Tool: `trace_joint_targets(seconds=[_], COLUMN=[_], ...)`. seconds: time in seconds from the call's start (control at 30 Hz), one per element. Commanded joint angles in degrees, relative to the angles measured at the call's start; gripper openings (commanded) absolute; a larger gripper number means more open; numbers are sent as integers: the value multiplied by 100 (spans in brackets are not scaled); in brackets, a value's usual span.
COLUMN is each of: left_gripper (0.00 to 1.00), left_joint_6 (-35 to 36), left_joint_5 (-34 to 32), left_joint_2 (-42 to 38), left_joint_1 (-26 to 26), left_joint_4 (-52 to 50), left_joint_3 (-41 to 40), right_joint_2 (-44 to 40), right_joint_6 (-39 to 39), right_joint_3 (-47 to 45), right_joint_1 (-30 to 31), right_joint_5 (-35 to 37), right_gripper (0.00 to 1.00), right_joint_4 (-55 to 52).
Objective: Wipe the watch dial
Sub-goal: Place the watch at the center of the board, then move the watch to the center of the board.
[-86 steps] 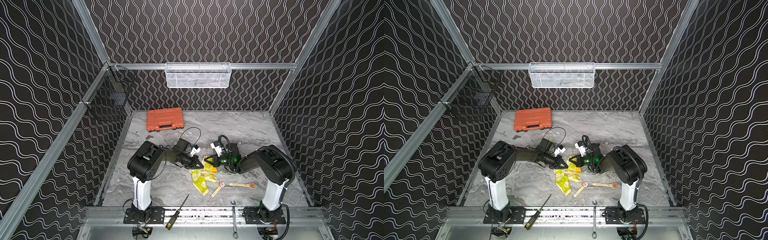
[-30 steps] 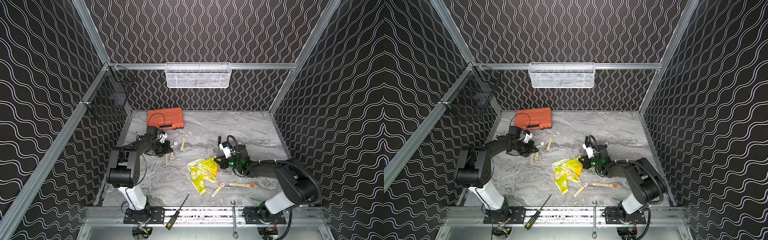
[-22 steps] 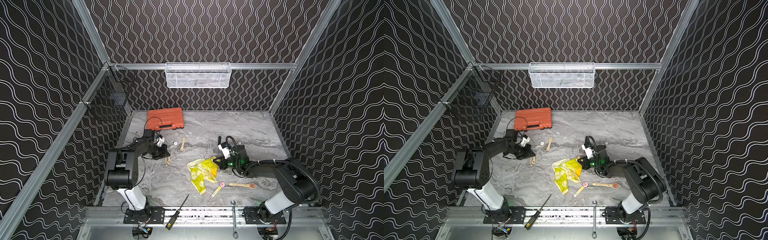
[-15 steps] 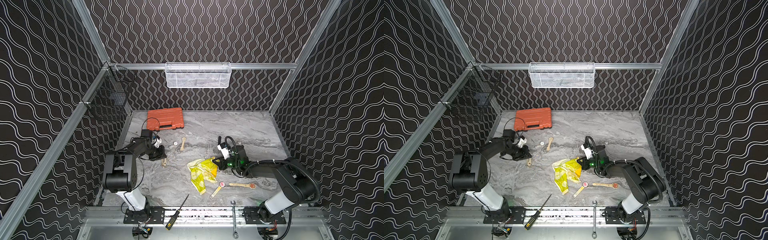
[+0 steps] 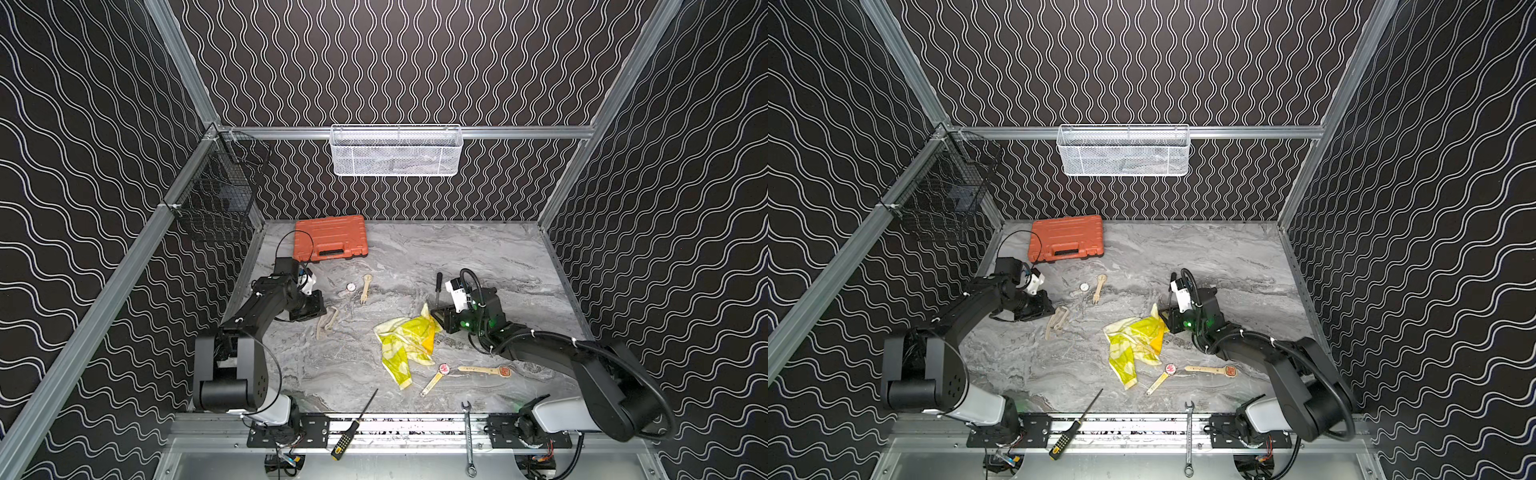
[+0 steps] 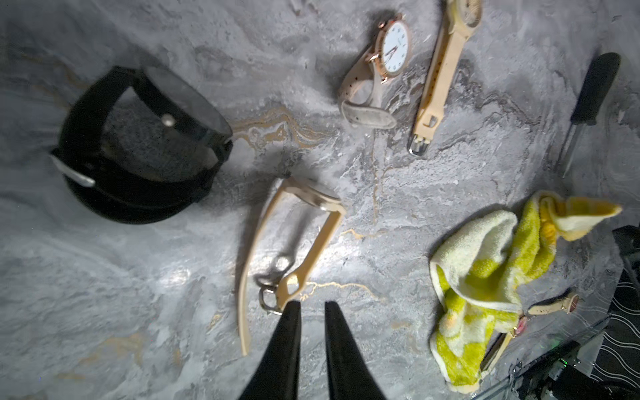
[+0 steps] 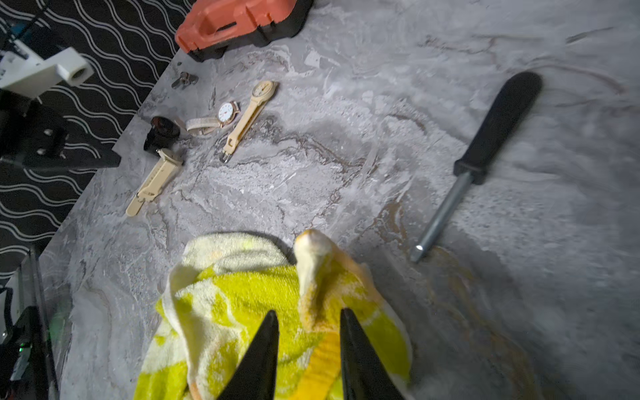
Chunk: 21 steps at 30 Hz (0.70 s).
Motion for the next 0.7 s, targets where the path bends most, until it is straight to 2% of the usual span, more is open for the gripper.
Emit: trace_joint_targets(seconds=[0.0, 0.07, 0.13, 0.27, 0.37, 0.43, 0.57, 0.67], left_gripper=[20, 20, 20, 22, 25, 26, 26, 26], left_joint_6=[126, 58, -59, -224, -105, 87, 269, 453], left_joint_5=[243, 261, 5, -217, 98, 167, -154, -421], left_joint_2=[-266, -539, -834, -1309, -1573, -1668, -1522, -1252], left_joint_1=[-28, -212, -579, -1638, -2406, -2856, -3644, -4207], left_joint_4=[-43, -8, 100, 620, 1483, 2078, 2791, 3135], left_joint_3=[27, -11, -78, -176, -479, -716, -941, -972], right_joint_2=[-543, -998, -1442, -2241, -2661, -2831, -2864, -2690], right_joint_6=[320, 433, 554, 1198, 1869, 2361, 3658, 4591], right_joint_3=[92, 18, -42, -238, -296, -257, -102, -32], right_joint_1=[7, 6, 7, -2, -2, -2, -11, -11], right_joint_5=[573, 670, 783, 1194, 1454, 1772, 2505, 2395], right_gripper=[36, 40, 43, 53, 57, 58, 58, 57], right_joint_4=[-1002, -1355, -1793, -2744, -3553, -4175, -5447, -6080])
